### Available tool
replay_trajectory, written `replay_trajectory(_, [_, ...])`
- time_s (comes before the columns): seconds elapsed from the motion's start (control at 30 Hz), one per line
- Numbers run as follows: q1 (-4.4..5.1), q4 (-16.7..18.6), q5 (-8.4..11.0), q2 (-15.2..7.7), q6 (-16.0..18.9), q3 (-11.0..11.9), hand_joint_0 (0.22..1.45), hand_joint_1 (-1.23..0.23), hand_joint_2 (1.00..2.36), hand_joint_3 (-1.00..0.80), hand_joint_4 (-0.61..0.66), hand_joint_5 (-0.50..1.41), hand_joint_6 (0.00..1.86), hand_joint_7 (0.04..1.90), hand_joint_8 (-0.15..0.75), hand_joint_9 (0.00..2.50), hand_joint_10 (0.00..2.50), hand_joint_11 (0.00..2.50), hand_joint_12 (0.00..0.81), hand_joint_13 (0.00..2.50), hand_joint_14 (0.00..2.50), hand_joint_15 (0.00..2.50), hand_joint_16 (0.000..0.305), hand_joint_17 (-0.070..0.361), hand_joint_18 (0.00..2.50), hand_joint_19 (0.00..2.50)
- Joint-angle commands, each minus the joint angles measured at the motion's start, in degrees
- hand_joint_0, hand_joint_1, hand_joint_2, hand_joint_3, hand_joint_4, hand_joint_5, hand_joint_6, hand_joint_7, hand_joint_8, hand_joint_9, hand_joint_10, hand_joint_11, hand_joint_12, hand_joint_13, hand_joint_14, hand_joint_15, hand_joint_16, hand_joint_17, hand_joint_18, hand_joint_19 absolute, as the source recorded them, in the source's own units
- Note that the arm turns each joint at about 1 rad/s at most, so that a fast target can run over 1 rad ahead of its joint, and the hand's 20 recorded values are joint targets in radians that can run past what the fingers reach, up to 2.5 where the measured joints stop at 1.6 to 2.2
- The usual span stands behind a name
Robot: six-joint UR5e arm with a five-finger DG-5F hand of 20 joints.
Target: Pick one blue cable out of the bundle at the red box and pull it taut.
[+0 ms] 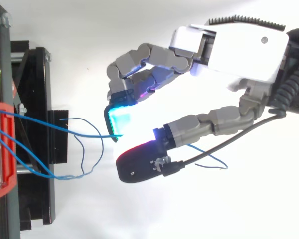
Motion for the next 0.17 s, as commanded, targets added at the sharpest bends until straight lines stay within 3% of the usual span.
replay_trajectory(0.0, [-0.04, 0.00, 0.00, -0.03, 0.07, 0.00, 0.57, -0.73, 1.01, 0.00, 0.05, -0.13, 0.85, 1.33, 0.356, 1.02, 0.02, 0.97, 0.496, 0.60, 0.01, 0.24, 0.074, 0.166, 0.55, 0.26])
replay_trajectory(0.13, [0.05, 0.00, 0.00, -0.03, -0.02, 0.00, 0.57, -0.73, 1.01, 0.01, 0.06, -0.13, 0.85, 1.33, 0.360, 1.02, 0.02, 0.98, 0.497, 0.60, 0.01, 0.24, 0.074, 0.166, 0.55, 0.27])
